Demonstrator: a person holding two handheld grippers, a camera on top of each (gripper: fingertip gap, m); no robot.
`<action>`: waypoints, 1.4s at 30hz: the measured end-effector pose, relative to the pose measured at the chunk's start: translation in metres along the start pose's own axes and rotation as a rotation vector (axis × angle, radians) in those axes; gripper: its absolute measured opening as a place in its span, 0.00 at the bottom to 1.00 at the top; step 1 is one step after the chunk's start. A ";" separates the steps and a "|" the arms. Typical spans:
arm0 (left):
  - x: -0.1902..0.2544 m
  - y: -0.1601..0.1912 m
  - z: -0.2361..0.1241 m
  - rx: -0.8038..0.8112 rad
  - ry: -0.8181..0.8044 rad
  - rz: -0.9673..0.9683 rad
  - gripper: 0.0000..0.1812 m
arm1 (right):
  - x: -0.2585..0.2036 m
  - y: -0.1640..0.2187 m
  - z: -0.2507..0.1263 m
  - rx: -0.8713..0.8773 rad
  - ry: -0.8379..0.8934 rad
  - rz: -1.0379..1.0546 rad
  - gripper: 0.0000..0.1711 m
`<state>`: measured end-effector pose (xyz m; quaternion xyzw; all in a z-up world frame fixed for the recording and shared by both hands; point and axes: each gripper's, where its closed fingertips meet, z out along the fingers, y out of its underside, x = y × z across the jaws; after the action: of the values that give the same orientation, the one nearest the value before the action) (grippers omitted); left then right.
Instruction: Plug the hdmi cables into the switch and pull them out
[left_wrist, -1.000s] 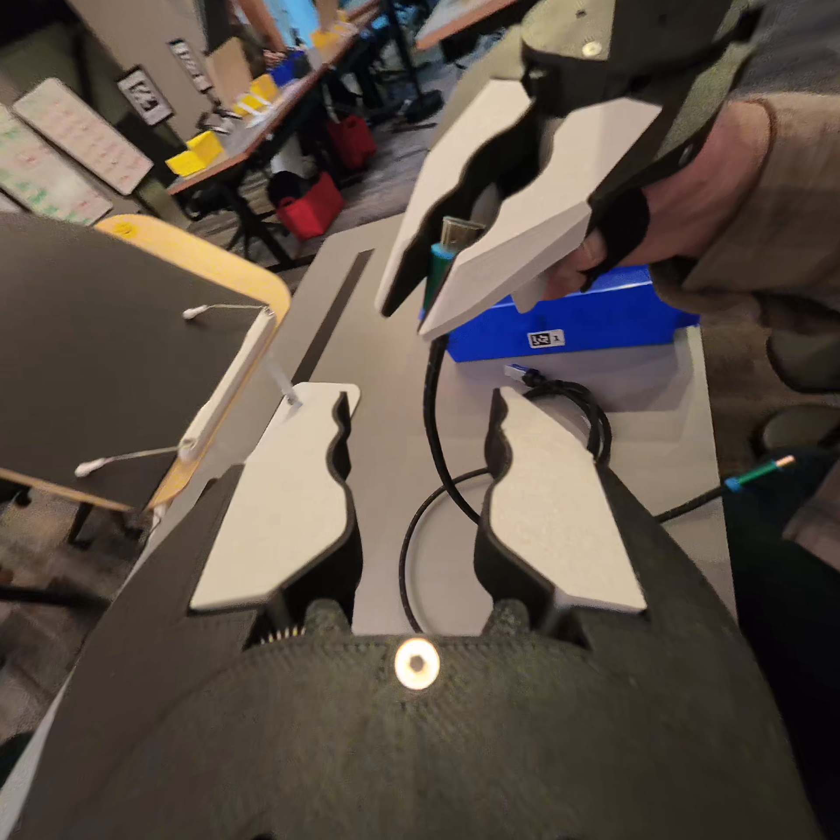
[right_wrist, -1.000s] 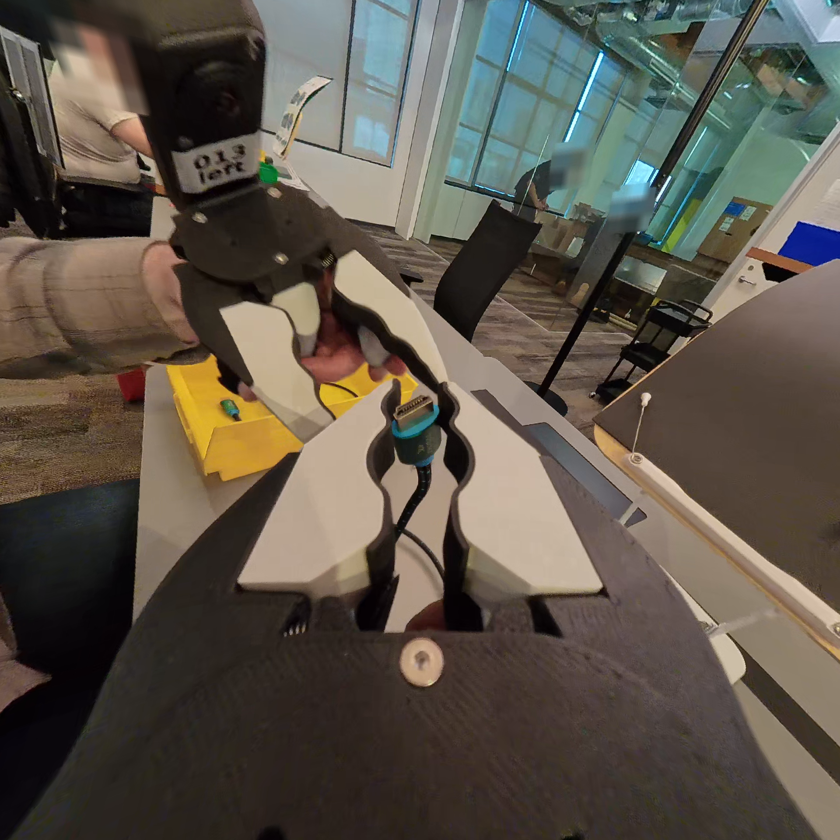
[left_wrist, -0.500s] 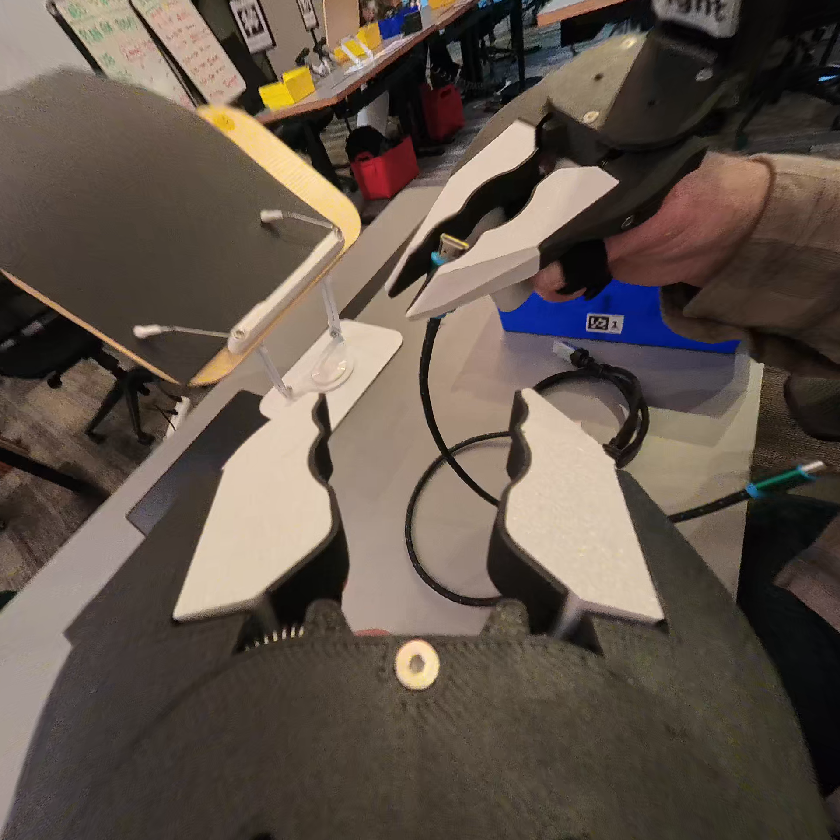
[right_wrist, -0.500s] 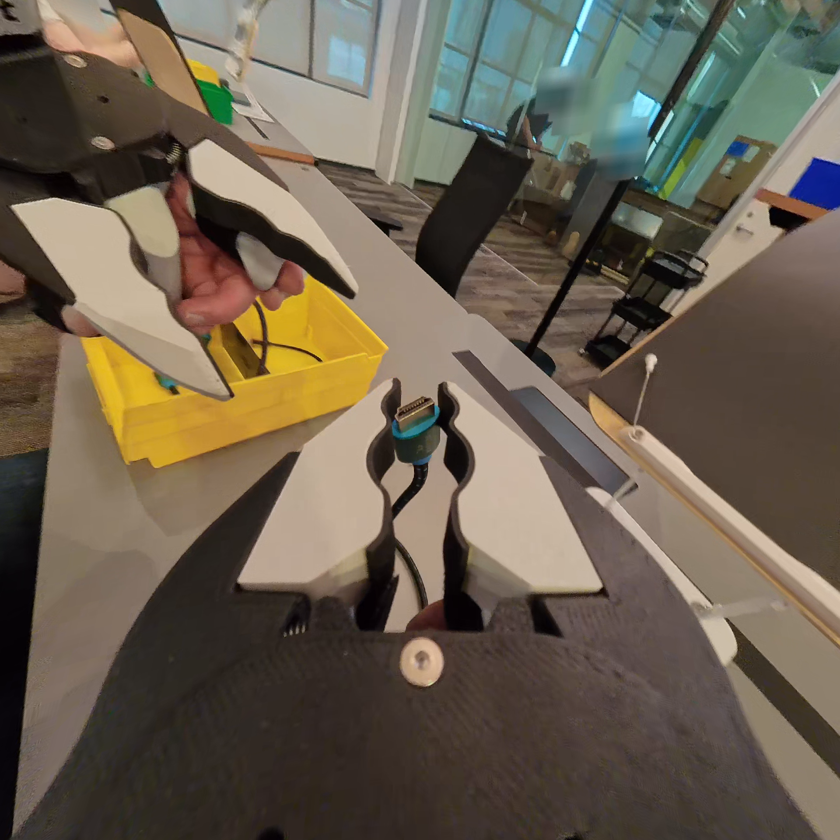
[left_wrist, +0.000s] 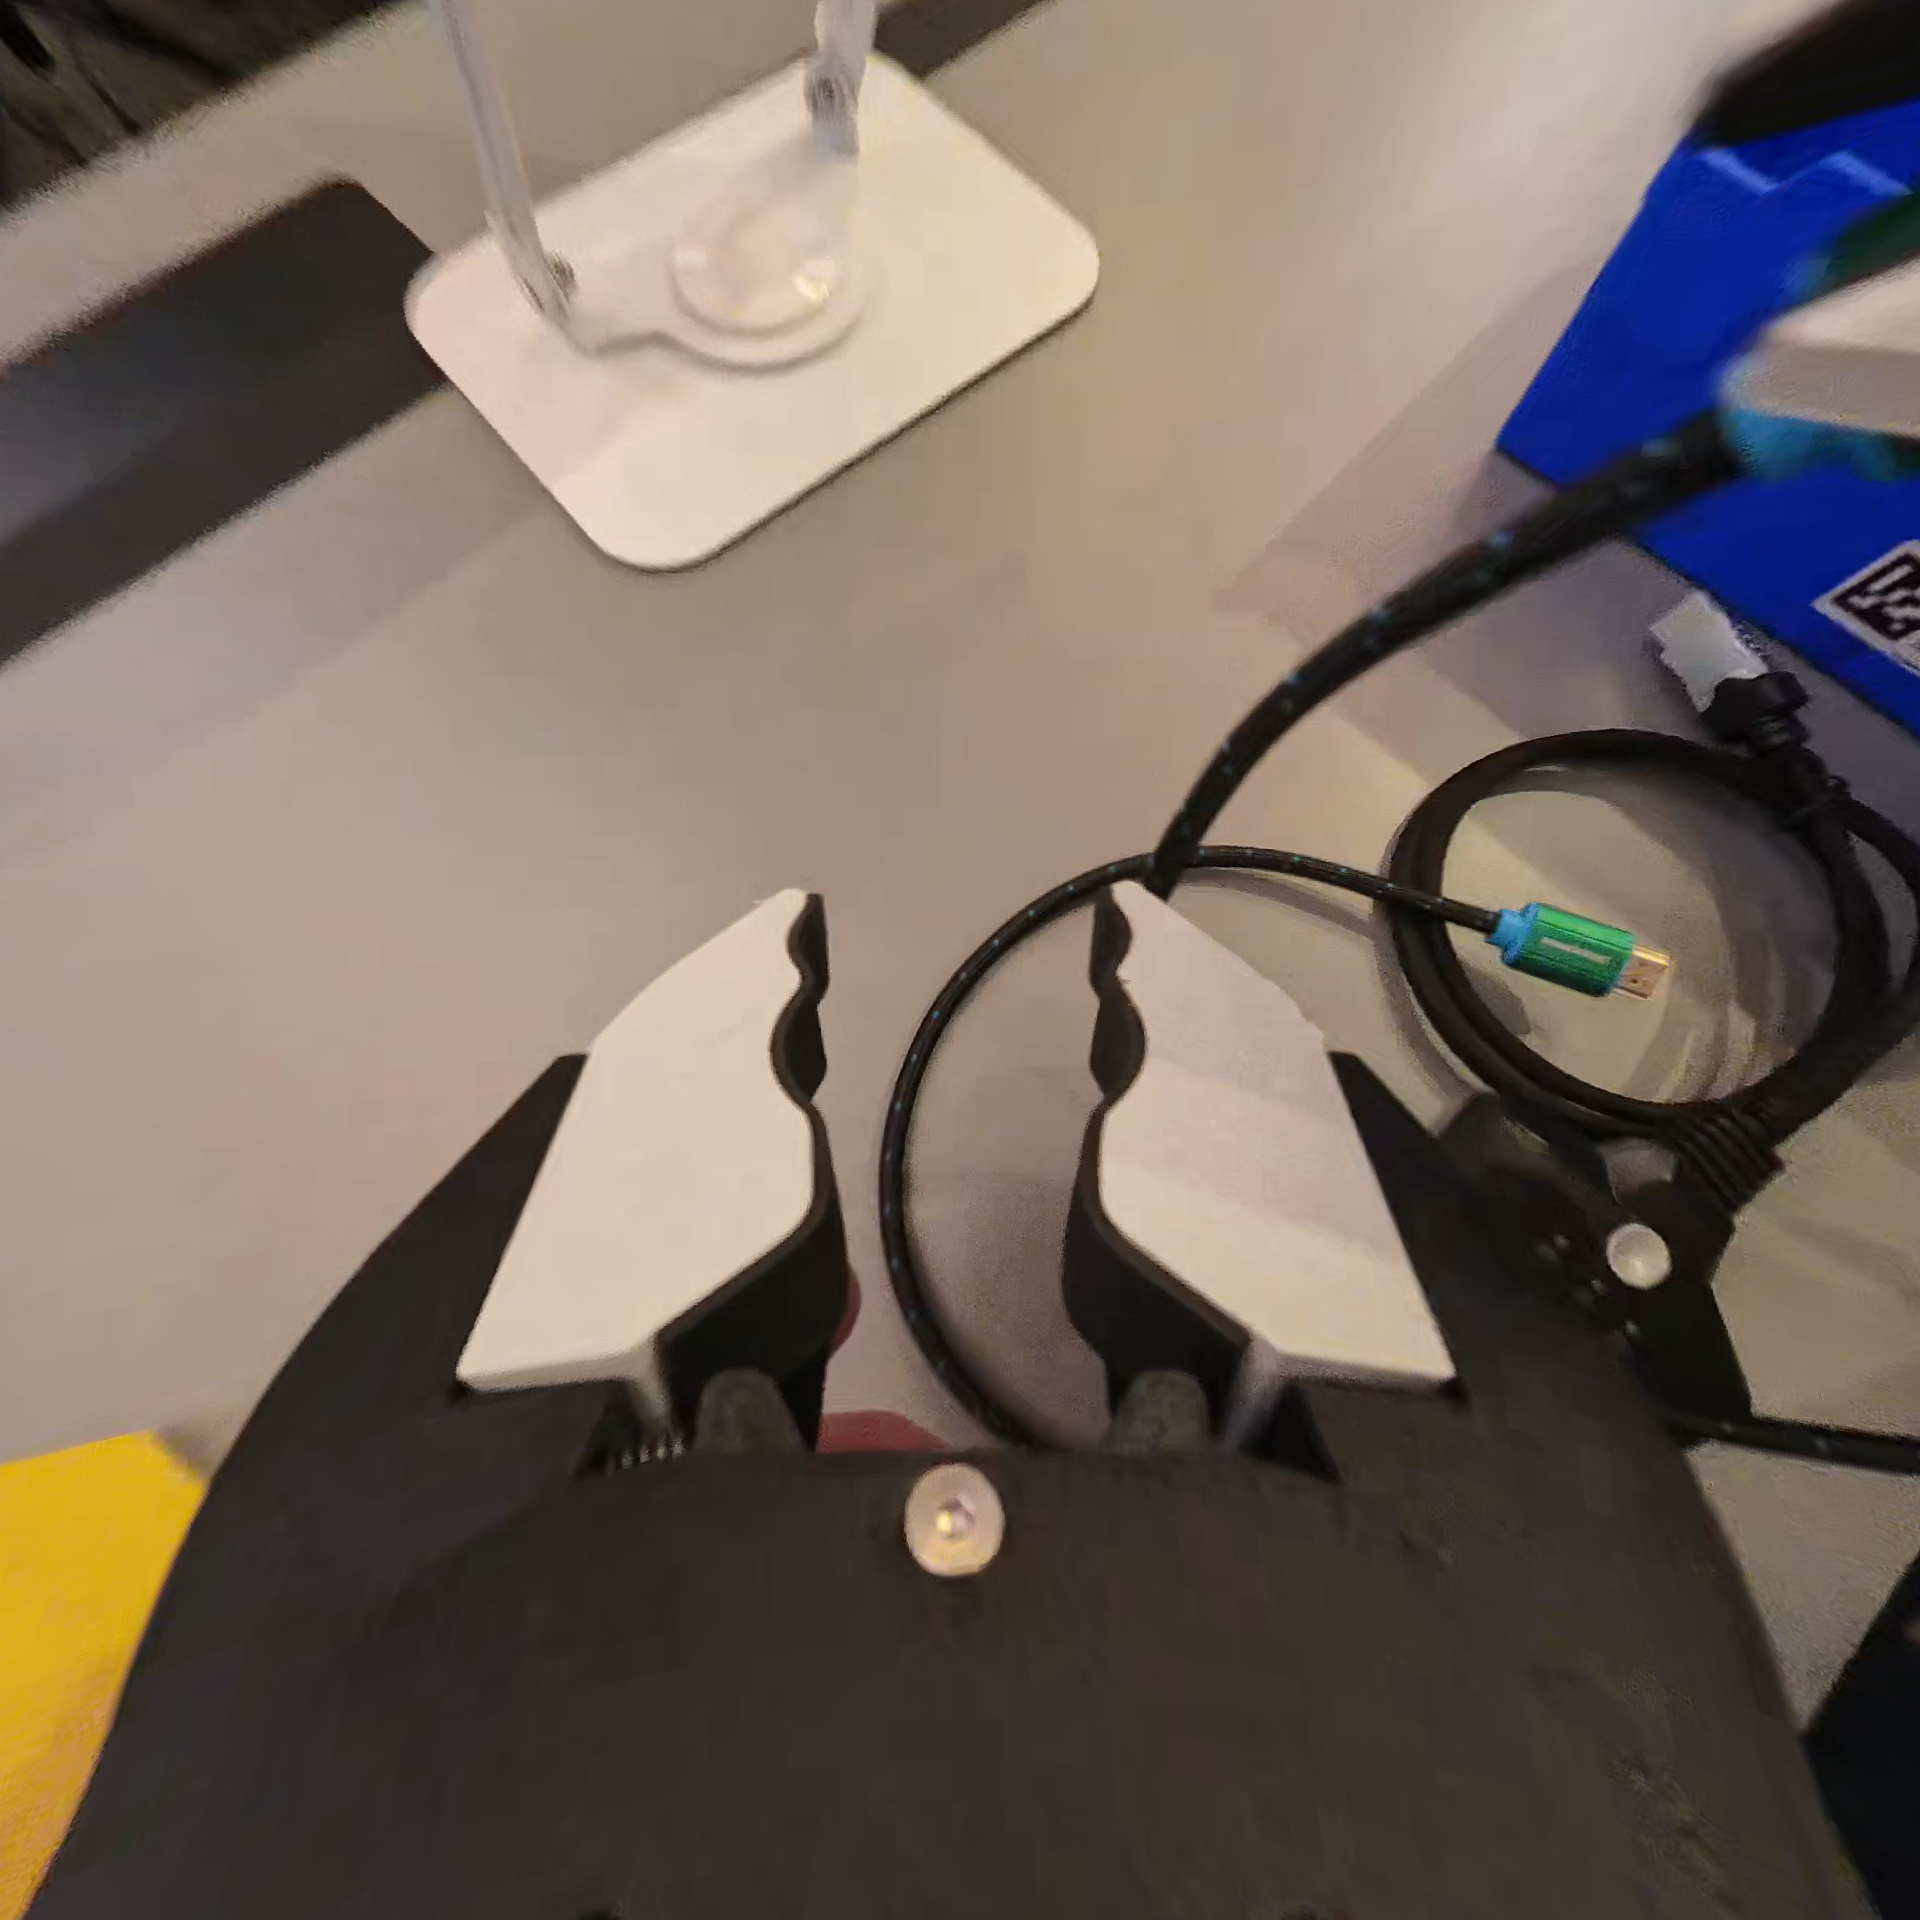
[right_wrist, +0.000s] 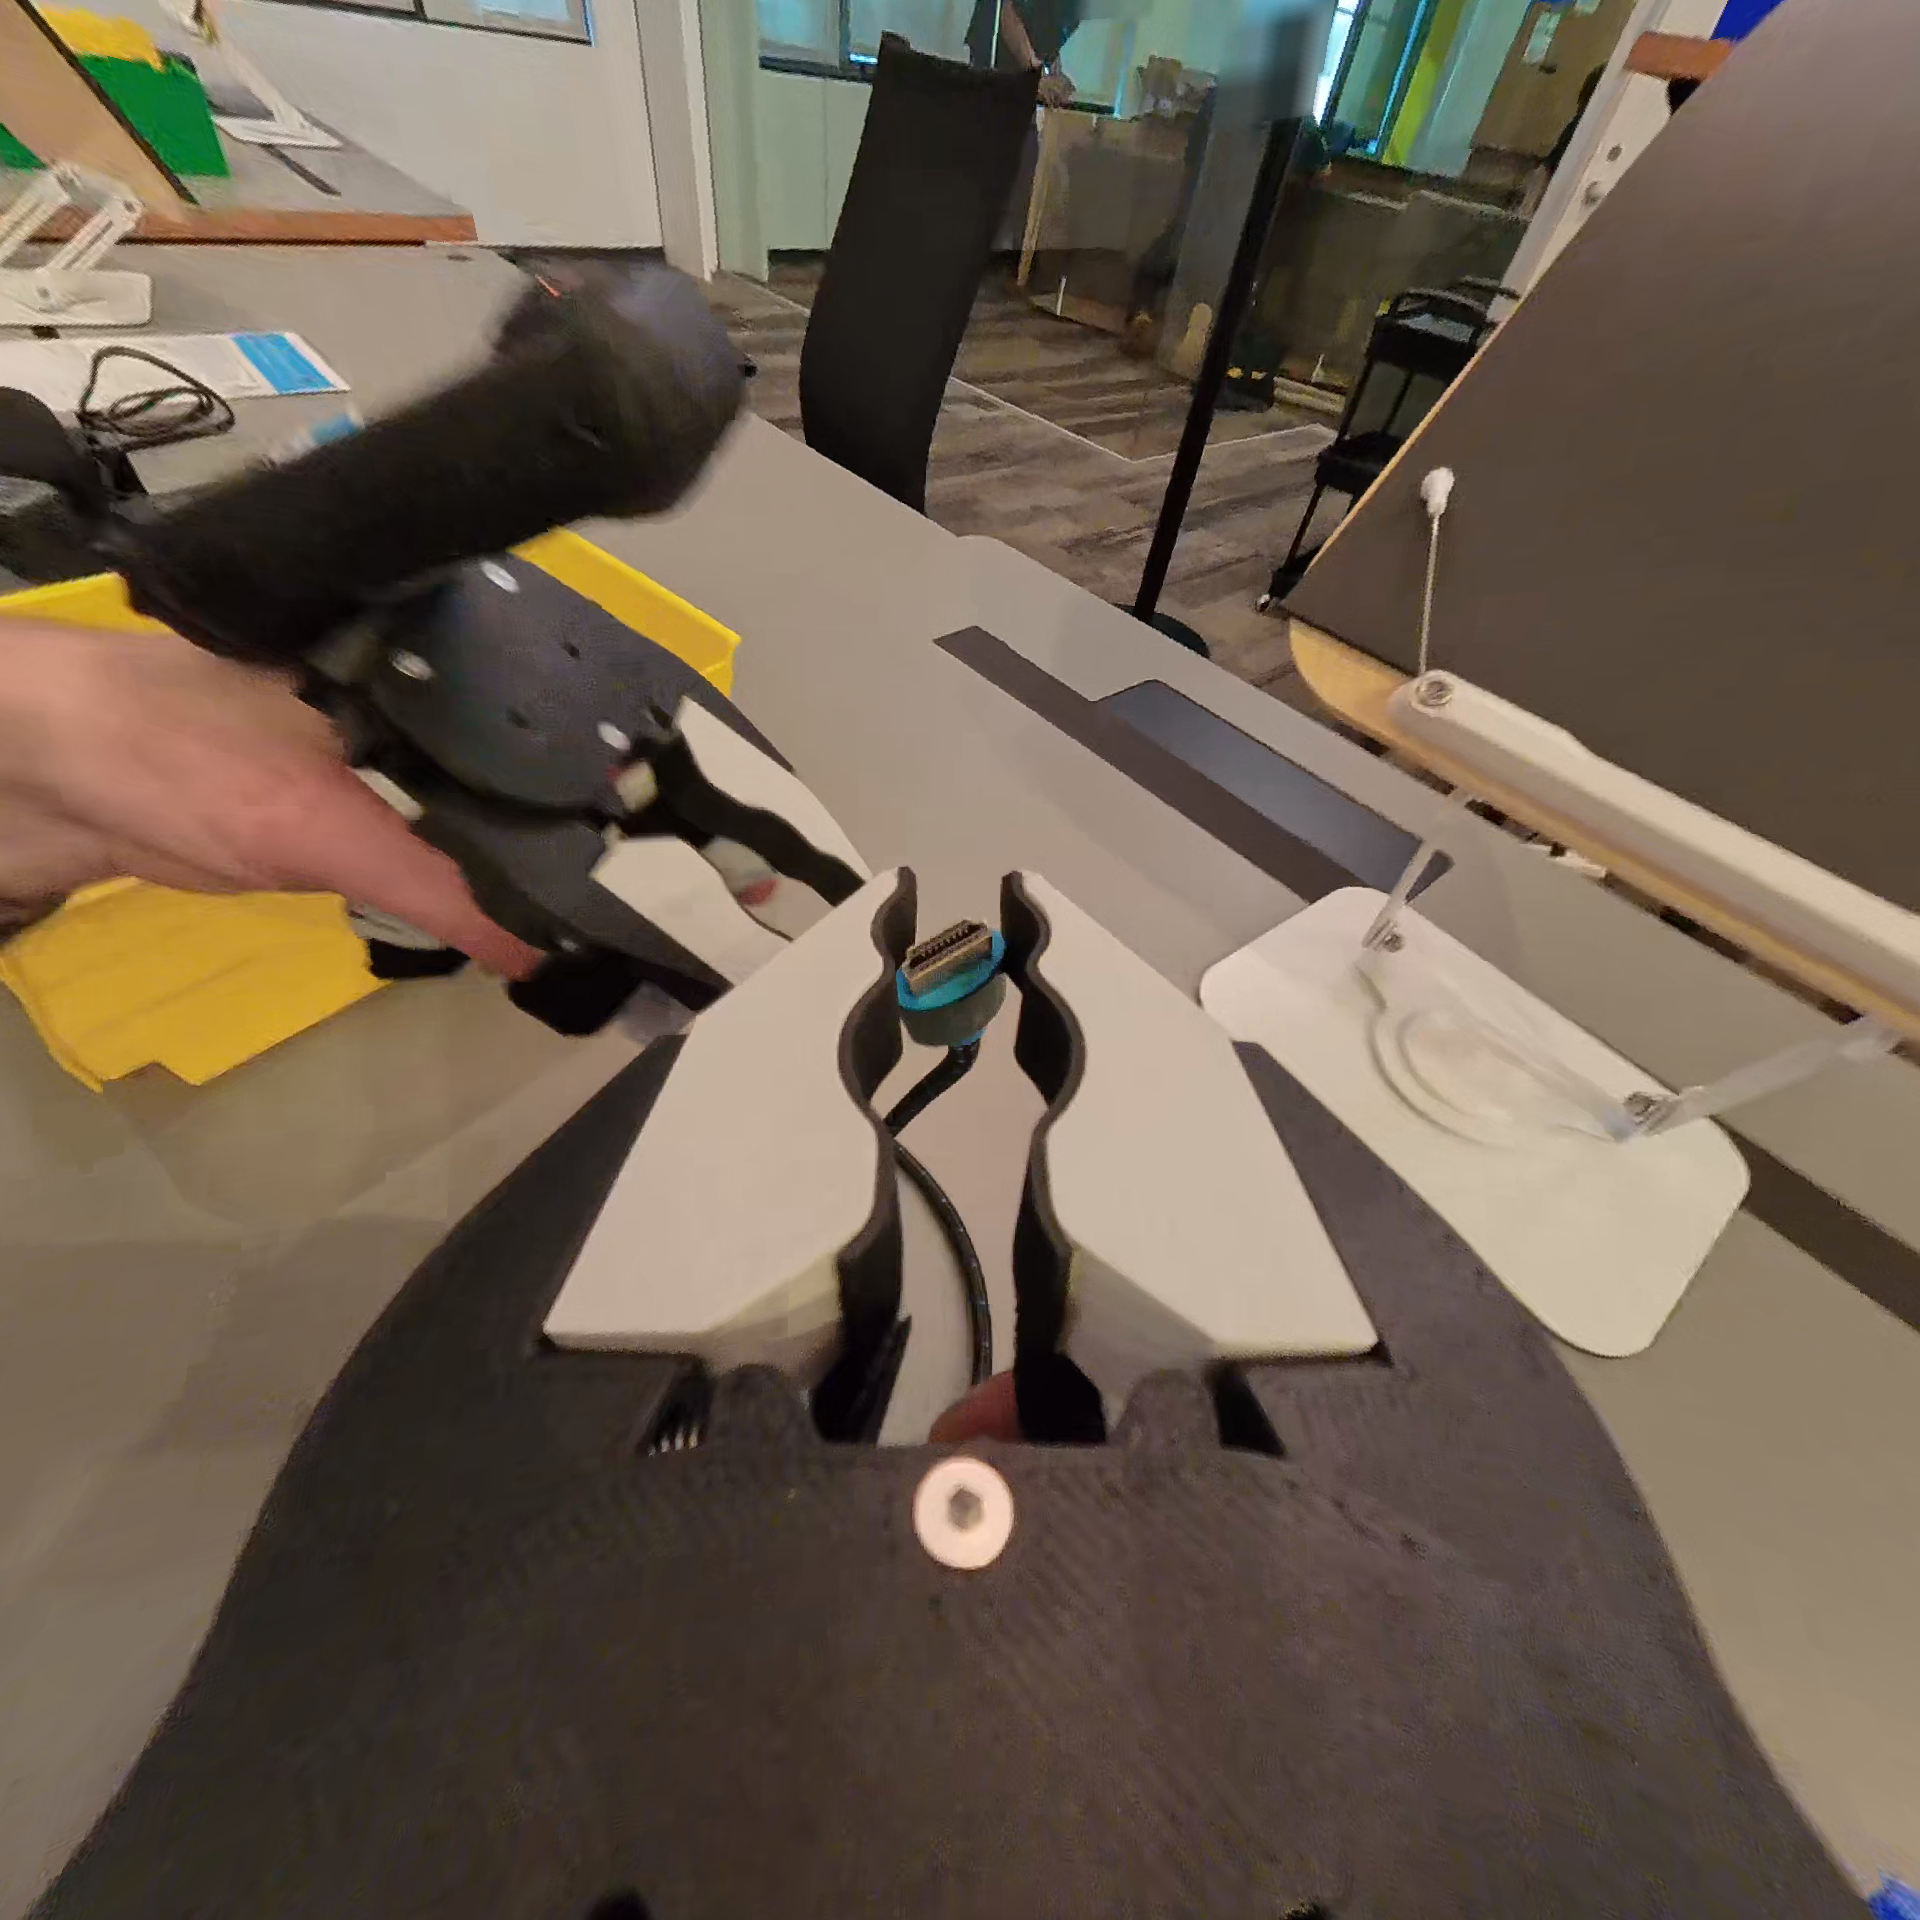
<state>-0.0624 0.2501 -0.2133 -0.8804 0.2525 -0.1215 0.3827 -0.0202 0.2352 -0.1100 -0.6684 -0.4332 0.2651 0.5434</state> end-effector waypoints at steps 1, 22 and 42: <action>-0.003 0.007 0.012 -0.037 0.007 -0.026 0.28 | 0.000 0.004 0.002 -0.013 0.002 -0.005 0.08; -0.055 0.083 0.068 -0.323 -0.117 -0.171 0.74 | -0.003 0.042 0.018 -0.092 -0.052 0.041 0.08; -0.092 0.081 0.057 -0.279 -0.308 -0.285 0.62 | -0.006 0.059 0.025 -0.121 -0.076 0.053 0.04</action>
<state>-0.1453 0.2875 -0.3138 -0.9595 0.0790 -0.0025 0.2705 -0.0261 0.2406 -0.1735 -0.7008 -0.4508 0.2780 0.4779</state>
